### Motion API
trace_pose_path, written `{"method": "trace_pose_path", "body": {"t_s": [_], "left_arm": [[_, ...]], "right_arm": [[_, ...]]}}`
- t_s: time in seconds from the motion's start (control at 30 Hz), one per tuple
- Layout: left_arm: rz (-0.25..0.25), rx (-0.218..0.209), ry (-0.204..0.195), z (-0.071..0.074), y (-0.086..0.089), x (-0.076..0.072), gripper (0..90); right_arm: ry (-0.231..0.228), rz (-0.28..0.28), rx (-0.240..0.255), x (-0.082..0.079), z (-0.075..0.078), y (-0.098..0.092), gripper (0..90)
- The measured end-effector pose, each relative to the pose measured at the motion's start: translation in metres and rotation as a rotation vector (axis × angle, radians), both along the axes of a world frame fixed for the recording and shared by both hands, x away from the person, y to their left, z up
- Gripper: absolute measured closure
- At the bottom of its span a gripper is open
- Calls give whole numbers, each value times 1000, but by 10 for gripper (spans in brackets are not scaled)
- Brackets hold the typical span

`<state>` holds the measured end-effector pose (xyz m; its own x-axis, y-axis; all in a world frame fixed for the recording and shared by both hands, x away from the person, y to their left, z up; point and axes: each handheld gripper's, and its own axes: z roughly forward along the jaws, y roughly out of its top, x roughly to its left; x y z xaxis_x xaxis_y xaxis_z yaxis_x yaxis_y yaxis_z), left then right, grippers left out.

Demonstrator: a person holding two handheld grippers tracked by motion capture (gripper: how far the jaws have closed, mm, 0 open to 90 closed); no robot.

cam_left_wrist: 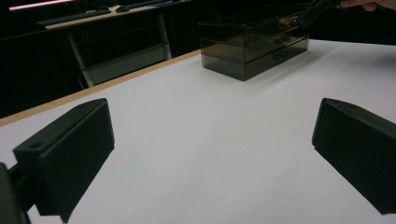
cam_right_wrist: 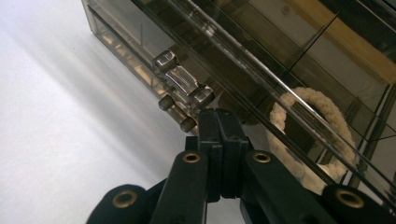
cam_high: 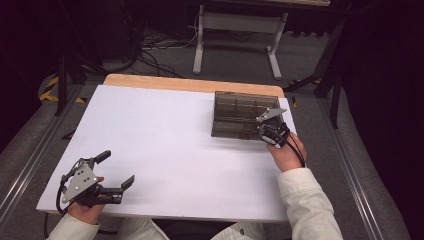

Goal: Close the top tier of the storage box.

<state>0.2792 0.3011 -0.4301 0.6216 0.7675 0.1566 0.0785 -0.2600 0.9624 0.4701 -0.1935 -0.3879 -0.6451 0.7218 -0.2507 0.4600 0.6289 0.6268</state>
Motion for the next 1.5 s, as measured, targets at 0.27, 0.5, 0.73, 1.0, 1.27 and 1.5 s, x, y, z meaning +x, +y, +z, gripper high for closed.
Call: {"method": "trace_pose_path", "body": {"t_s": [0.27,0.5,0.73,1.0,1.27,1.5], "left_arm": [[1,-1,-2,0,0,0,1],[-12,-1,1,0,0,0,1],[0,0,-1,0,0,0,1],[14,-11,-1,0,-1,-1,1],[11,-14,5,-1,-2,0,1],[12,-15,7,-1,-2,1,1]], "right_arm": [[-21,-25,12,6,-2,1,900],[-24,-31,23,7,-3,0,900],[-25,-41,17,4,-2,1,900],[-54,-13,30,-21,13,-2,900],[-61,3,53,-31,18,-4,895],[-74,15,65,-37,22,-2,874]]}}
